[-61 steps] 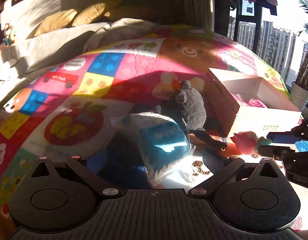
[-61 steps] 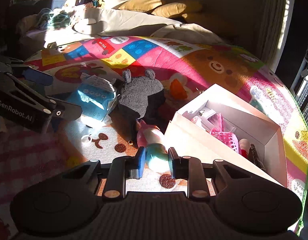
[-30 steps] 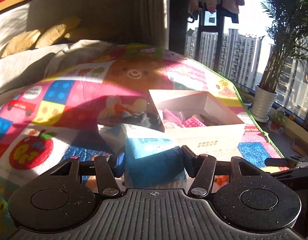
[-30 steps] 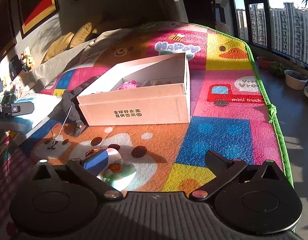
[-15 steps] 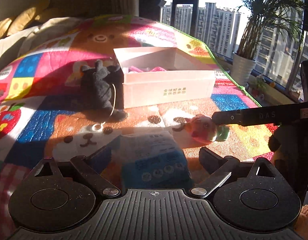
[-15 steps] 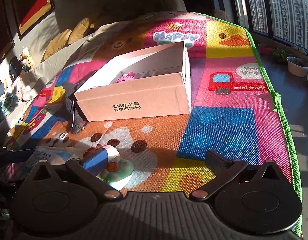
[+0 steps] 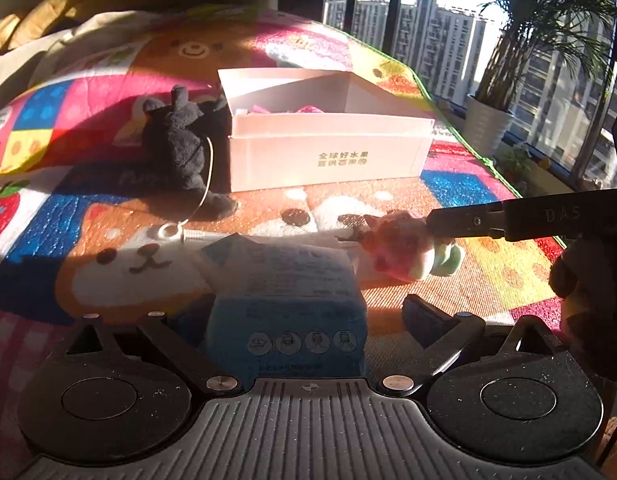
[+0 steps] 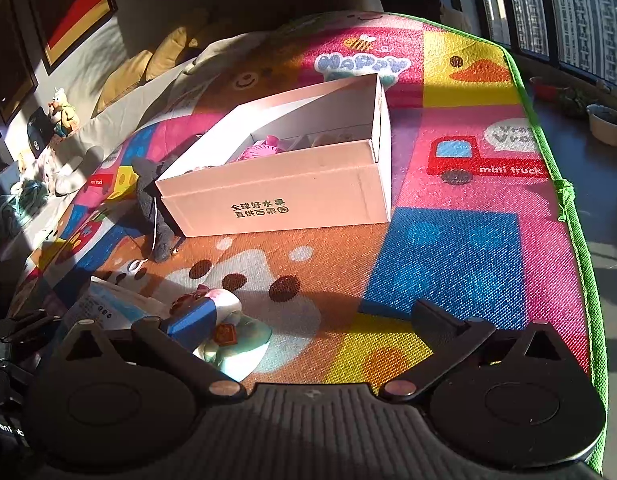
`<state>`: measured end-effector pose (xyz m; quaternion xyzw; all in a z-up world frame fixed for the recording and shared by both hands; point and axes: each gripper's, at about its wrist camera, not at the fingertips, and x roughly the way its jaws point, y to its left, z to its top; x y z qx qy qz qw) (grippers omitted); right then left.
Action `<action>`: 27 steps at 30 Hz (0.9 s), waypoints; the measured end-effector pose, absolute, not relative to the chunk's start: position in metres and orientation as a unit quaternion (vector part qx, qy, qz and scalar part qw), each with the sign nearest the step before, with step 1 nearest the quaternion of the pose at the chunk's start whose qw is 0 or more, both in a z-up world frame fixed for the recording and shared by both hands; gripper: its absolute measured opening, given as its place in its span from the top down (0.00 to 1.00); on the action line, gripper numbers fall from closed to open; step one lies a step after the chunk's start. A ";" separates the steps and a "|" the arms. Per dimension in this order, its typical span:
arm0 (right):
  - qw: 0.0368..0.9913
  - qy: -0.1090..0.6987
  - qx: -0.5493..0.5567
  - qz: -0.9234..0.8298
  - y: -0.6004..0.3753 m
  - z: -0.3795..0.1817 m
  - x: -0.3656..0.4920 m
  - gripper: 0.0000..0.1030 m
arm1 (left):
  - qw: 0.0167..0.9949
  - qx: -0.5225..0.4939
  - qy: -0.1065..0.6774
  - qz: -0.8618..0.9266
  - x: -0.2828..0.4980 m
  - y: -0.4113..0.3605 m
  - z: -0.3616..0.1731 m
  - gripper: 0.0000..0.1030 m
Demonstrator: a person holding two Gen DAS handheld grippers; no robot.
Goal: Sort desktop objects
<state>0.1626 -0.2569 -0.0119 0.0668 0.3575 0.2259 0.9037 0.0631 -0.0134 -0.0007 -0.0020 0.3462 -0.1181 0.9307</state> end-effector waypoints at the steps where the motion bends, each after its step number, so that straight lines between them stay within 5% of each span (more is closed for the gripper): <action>1: 0.903 0.353 0.059 0.238 -0.255 -0.009 0.159 0.00 | 0.931 0.000 0.347 -0.117 0.062 -0.013 -0.001 0.02; 6: 0.932 0.304 0.030 0.194 -0.252 0.004 0.147 0.02 | 0.936 0.009 0.340 -0.088 0.054 -0.002 0.001 0.00; 8: 0.937 0.302 0.028 0.172 -0.255 0.007 0.151 0.19 | 0.937 0.007 0.341 -0.075 0.051 0.006 0.001 0.00; 11: 0.936 0.316 0.014 0.155 -0.256 0.003 0.155 0.25 | 0.935 -0.015 0.346 -0.077 0.050 0.014 0.000 0.00; 19: 0.917 0.320 -0.064 0.231 -0.234 0.001 0.124 0.23 | 0.933 0.019 0.349 -0.080 0.050 0.001 -0.003 0.00; 27: 0.903 0.336 0.013 0.269 -0.221 0.013 0.137 0.08 | 0.934 0.014 0.348 -0.081 0.050 0.003 -0.004 0.00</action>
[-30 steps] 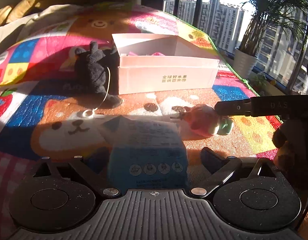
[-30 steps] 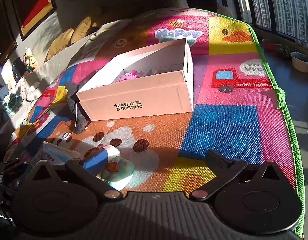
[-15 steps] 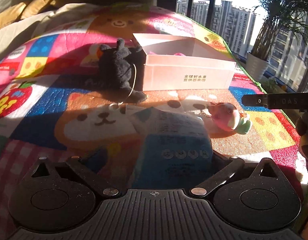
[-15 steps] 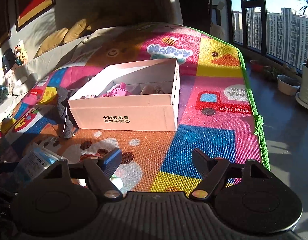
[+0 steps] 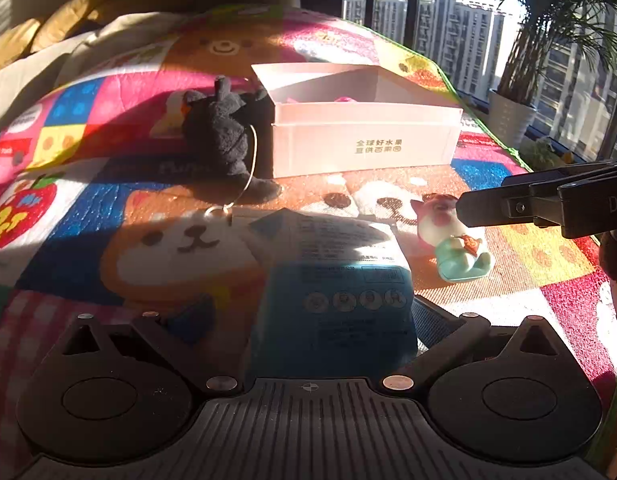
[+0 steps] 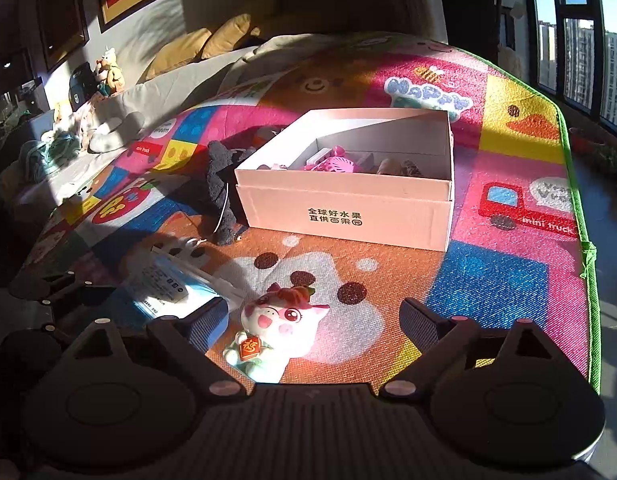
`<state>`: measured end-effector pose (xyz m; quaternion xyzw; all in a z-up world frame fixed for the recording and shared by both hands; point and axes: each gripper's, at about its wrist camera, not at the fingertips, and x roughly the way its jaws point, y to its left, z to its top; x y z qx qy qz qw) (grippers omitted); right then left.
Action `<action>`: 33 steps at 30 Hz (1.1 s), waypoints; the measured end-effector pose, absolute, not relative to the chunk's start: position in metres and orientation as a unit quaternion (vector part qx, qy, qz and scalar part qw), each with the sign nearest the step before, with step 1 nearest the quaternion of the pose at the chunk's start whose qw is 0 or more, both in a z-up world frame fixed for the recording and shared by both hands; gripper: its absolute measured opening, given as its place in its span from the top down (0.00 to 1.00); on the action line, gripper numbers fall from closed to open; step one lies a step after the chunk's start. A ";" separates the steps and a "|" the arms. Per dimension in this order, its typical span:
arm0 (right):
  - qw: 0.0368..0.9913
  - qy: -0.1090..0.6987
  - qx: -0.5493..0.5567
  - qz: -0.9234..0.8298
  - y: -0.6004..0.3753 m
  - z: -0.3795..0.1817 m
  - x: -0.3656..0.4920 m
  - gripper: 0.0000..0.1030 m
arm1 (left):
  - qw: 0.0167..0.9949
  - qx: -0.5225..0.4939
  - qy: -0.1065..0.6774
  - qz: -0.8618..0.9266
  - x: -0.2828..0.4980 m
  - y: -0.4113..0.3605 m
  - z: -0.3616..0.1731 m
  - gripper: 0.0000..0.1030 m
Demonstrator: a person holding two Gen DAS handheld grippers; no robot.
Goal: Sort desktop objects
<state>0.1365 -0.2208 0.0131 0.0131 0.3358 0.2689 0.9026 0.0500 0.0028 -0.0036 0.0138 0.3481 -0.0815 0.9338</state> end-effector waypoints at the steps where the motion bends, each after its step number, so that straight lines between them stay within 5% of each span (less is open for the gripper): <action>1: 0.901 0.341 0.020 0.267 -0.217 0.010 0.139 0.08 | 0.934 0.014 0.348 -0.081 0.050 0.003 -0.004 0.00; 4: 0.897 0.355 0.024 0.263 -0.204 0.000 0.144 0.08 | 0.934 0.014 0.348 -0.082 0.050 0.003 -0.004 0.00; 6: 0.897 0.358 0.012 0.260 -0.198 -0.005 0.143 0.19 | 0.934 0.013 0.348 -0.081 0.050 0.003 -0.004 0.00; 8: 0.896 0.361 0.001 0.260 -0.197 -0.009 0.142 0.39 | 0.934 0.013 0.348 -0.082 0.050 0.003 -0.004 0.00; 11: 0.893 0.364 0.011 0.265 -0.202 -0.007 0.142 0.52 | 0.933 0.013 0.349 -0.082 0.051 0.002 -0.004 0.00; 33: 0.921 0.312 -0.040 0.231 -0.214 0.006 0.118 0.52 | 0.938 0.025 0.334 -0.088 0.052 -0.012 0.005 0.00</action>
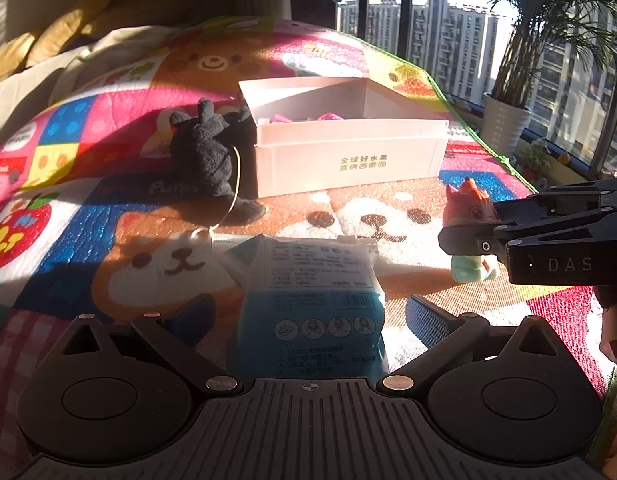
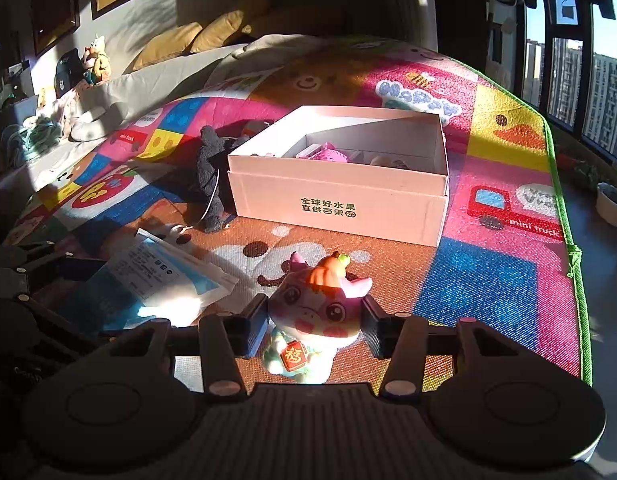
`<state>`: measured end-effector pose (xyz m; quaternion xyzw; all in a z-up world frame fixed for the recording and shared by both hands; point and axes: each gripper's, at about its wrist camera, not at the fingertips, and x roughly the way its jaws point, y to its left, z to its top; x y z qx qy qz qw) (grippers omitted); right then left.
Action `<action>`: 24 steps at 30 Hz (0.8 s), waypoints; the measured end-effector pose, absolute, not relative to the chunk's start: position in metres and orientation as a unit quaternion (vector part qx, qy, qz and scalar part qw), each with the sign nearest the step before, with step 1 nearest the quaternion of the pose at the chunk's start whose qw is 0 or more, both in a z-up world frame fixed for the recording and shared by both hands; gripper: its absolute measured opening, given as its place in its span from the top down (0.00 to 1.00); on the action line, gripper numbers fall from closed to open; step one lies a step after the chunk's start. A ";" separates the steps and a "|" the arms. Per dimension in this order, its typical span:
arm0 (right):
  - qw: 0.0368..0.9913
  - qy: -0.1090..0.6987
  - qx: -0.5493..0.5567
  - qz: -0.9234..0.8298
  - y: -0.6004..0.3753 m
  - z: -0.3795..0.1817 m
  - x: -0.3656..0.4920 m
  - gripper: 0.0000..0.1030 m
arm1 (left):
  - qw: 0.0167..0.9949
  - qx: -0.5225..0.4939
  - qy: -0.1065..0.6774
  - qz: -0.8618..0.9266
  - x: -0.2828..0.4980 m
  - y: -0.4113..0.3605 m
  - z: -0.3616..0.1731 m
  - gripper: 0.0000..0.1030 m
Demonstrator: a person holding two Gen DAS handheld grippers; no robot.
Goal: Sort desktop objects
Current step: 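Close the right tool on the pink cat figurine's teal base, then lift the figurine with the right tool while the left tool lifts the blue bag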
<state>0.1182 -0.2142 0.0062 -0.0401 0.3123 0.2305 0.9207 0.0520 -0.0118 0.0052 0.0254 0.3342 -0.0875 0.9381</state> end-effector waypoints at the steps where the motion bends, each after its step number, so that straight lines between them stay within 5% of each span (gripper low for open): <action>1: 0.920 0.313 -0.041 0.231 -0.214 0.006 0.117 0.52 | 0.938 0.027 0.335 -0.089 0.052 -0.013 0.005 0.00; 6: 0.919 0.314 -0.044 0.234 -0.212 0.007 0.114 0.52 | 0.937 0.034 0.335 -0.091 0.050 -0.018 0.004 0.04; 9: 0.920 0.313 -0.045 0.233 -0.212 0.008 0.113 0.52 | 0.936 0.034 0.339 -0.092 0.049 -0.018 0.006 0.27; 24: 0.930 0.287 -0.049 0.226 -0.220 0.026 0.098 0.52 | 0.946 0.047 0.305 -0.099 0.035 -0.025 0.030 0.39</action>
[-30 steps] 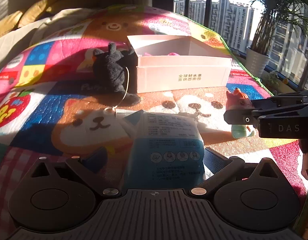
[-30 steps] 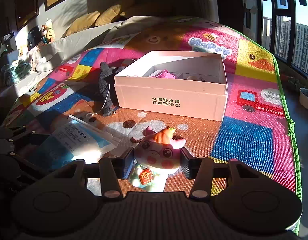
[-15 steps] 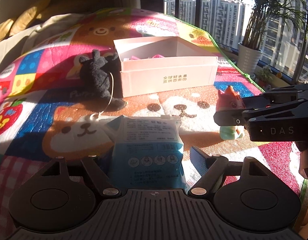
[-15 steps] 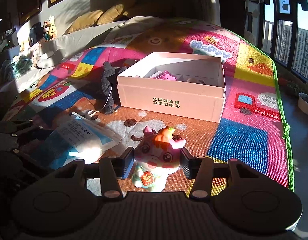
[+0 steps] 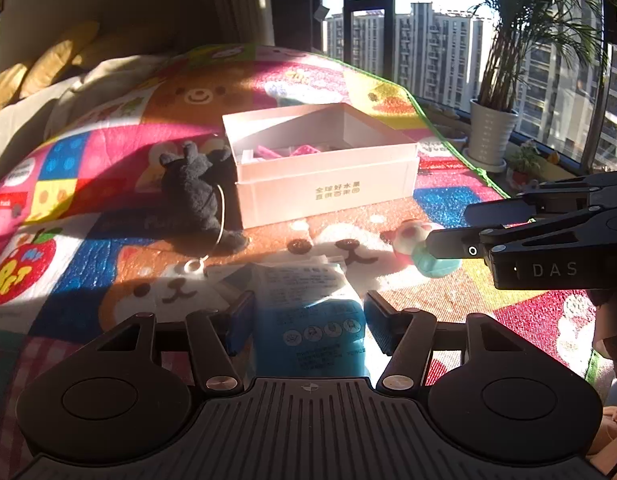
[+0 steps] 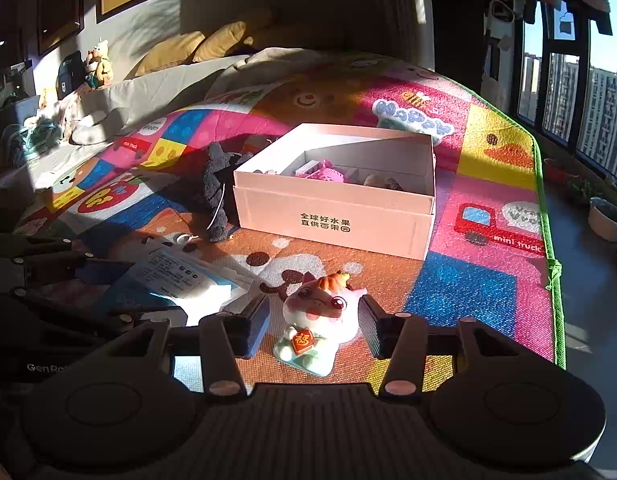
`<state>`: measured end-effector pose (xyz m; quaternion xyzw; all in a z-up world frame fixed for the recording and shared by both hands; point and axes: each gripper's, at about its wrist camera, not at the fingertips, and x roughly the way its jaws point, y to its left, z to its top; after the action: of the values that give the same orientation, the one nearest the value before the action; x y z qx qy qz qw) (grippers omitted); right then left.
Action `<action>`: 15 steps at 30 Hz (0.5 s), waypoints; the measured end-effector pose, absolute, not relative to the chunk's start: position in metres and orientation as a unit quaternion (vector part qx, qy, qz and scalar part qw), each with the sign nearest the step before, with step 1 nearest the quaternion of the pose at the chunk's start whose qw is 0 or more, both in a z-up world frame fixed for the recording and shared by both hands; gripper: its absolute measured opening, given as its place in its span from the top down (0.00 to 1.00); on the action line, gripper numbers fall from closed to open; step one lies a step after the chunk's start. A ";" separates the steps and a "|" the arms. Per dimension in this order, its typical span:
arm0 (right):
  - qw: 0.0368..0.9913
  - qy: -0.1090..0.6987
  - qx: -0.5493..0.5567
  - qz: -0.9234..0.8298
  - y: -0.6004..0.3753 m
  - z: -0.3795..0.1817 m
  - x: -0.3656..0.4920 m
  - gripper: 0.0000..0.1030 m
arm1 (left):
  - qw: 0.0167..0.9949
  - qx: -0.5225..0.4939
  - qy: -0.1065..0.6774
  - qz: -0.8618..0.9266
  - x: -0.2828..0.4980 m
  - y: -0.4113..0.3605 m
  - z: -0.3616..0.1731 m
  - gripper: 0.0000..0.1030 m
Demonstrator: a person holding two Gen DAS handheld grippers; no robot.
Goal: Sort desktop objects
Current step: 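Lift the figurine with the right tool while the left tool lifts the blue bag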
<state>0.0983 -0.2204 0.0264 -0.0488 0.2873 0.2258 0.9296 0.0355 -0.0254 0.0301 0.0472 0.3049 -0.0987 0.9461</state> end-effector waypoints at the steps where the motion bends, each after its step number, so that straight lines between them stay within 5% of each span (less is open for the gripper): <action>1: 0.931 0.283 -0.049 0.226 -0.221 0.030 0.096 0.52 | 0.948 0.048 0.300 -0.098 0.034 -0.026 0.032 0.44; 9: 0.935 0.265 -0.056 0.230 -0.222 0.043 0.087 0.52 | 0.955 0.055 0.275 -0.100 0.024 -0.025 0.045 0.47; 11: 0.935 0.266 -0.060 0.225 -0.222 0.042 0.086 0.52 | 0.953 0.047 0.281 -0.102 0.022 -0.020 0.041 0.39; 13: 0.937 0.263 -0.063 0.222 -0.223 0.041 0.084 0.52 | 0.952 0.035 0.286 -0.101 0.022 -0.013 0.035 0.11; 15: 0.937 0.264 -0.066 0.218 -0.225 0.039 0.084 0.47 | 0.953 0.027 0.288 -0.092 0.023 -0.008 0.030 0.06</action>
<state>0.0840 -0.2252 0.0386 -0.0661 0.2636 0.2182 0.9373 0.0226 -0.0082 0.0296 0.0270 0.2877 -0.0916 0.9529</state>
